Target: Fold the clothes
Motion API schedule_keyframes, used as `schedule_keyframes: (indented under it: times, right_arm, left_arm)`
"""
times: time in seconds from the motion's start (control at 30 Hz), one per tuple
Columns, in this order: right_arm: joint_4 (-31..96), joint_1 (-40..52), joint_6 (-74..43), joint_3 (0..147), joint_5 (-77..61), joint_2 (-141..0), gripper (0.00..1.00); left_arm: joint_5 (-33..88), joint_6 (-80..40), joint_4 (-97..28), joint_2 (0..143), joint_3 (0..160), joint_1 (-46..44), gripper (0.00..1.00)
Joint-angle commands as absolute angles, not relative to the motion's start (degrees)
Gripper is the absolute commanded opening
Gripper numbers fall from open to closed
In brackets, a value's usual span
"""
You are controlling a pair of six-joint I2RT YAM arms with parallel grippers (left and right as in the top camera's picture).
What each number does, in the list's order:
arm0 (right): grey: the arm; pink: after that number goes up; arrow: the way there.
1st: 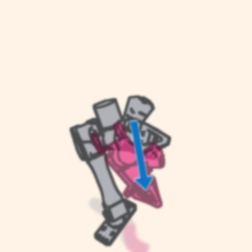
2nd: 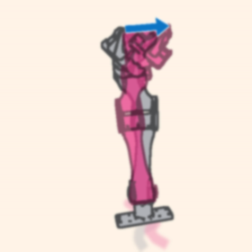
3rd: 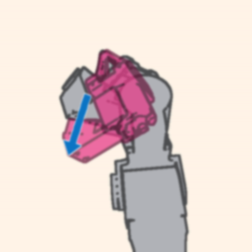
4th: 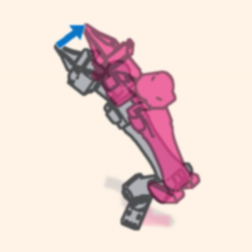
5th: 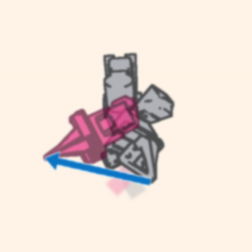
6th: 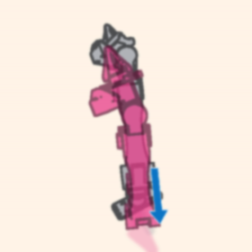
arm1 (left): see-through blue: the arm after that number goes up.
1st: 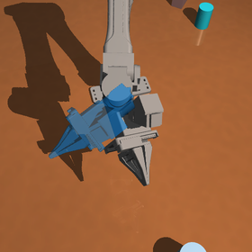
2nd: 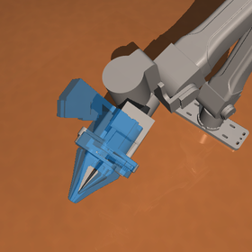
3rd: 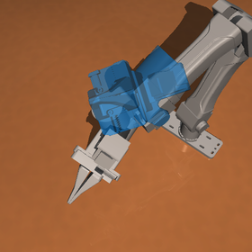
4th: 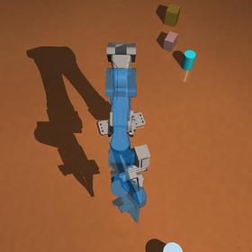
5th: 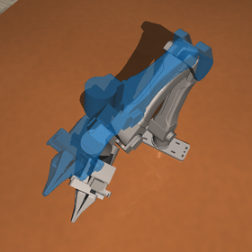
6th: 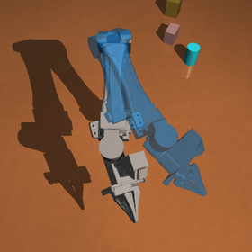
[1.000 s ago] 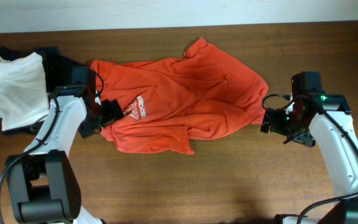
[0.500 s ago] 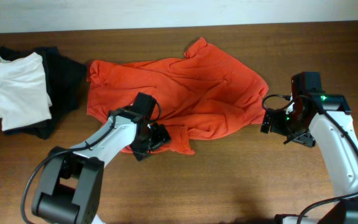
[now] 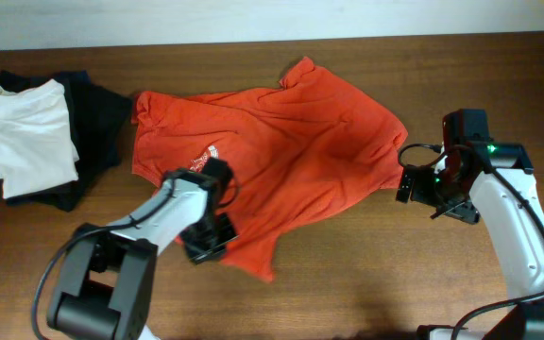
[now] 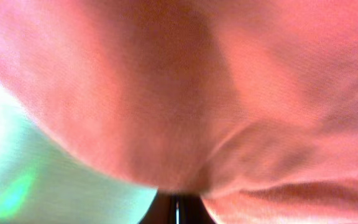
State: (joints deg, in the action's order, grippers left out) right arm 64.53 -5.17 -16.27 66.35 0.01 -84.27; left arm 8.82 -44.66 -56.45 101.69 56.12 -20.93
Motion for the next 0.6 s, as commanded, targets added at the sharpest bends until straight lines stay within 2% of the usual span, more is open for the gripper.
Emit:
schedule_keyframes:
  times: [0.0,0.13,0.2,0.3,0.33,0.4,0.57]
  right_arm:
    - [65.25,-5.37,-16.36,66.57,0.45,-84.05,0.99]
    - [63.86,-5.26,-16.25,62.11,-5.69,-84.77,0.99]
    - [57.84,-5.19,-11.49,56.77,-12.86,-85.67,1.0]
    - [48.34,-4.08,-7.44,49.93,-15.29,-87.09,0.9]
    - [43.92,-2.11,-5.93,47.27,-14.9,-87.9,0.85]
    - [41.04,0.58,-6.02,45.32,-11.84,-88.58,0.82]
    - [35.46,8.12,-8.32,44.25,-4.93,-90.54,0.8]
  left_arm:
    - [-5.23,-38.7,-63.42,101.86,55.22,-13.58,0.0]
    - [-10.11,-38.7,-65.01,101.82,55.22,-6.07,0.0]
    - [-9.91,-38.72,-64.75,101.82,55.22,-5.19,0.0]
    - [-9.89,-38.72,-63.99,101.82,55.22,-5.21,0.0]
    - [-9.74,-38.72,-63.61,101.82,55.22,-5.21,0.0]
    - [-8.99,-38.72,-63.18,101.82,55.22,-5.19,0.0]
    - [-7.9,-38.72,-62.57,101.82,55.22,-5.19,0.0]
